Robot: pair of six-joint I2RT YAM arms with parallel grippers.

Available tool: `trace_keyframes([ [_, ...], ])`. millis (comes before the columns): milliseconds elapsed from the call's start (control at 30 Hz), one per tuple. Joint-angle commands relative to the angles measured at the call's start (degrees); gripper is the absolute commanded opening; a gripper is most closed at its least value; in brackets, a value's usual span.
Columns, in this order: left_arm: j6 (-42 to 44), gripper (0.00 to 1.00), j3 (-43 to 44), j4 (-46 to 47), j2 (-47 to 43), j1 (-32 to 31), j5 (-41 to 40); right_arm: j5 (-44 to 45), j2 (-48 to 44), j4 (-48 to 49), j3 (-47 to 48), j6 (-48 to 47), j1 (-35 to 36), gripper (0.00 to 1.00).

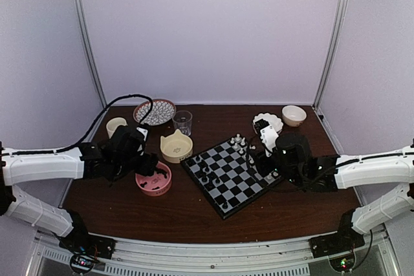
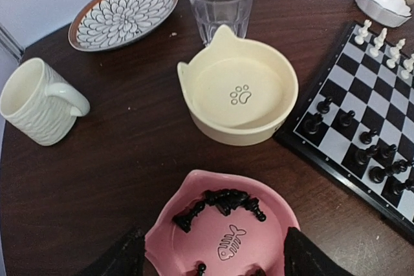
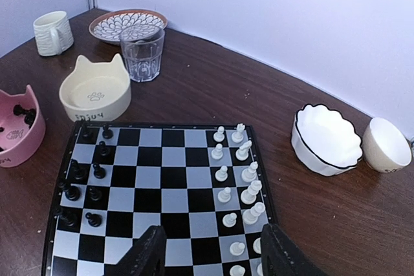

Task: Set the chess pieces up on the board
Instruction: Pick up the knight from the storage box.

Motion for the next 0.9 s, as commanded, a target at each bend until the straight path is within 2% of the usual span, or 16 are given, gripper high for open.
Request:
trace_keyframes([
  [0,-3.66,0.67,1.91,-2.57,2.31,3.14,5.46,4.87,2.25,6.99,0.23,1.92,-0.51,0.53],
  [267,-0.1,0.46,5.53,-6.39,8.53,4.42,4.49,2.66,6.03,5.97,2.46,2.85,-0.51,0.52],
  [467,2.23,0.29,9.59,-8.28,16.16,4.43,9.07,2.43,5.26,5.9,2.13,2.81,-0.73,0.53],
  [733,4.59,0.29,9.99,-5.9,18.44,4.43,10.02,1.64,5.07,5.55,2.29,2.72,-0.92,0.53],
  [867,5.7,0.24,9.79,-3.04,20.03,4.42,11.09,1.2,5.24,5.15,2.59,2.76,-1.02,0.53],
])
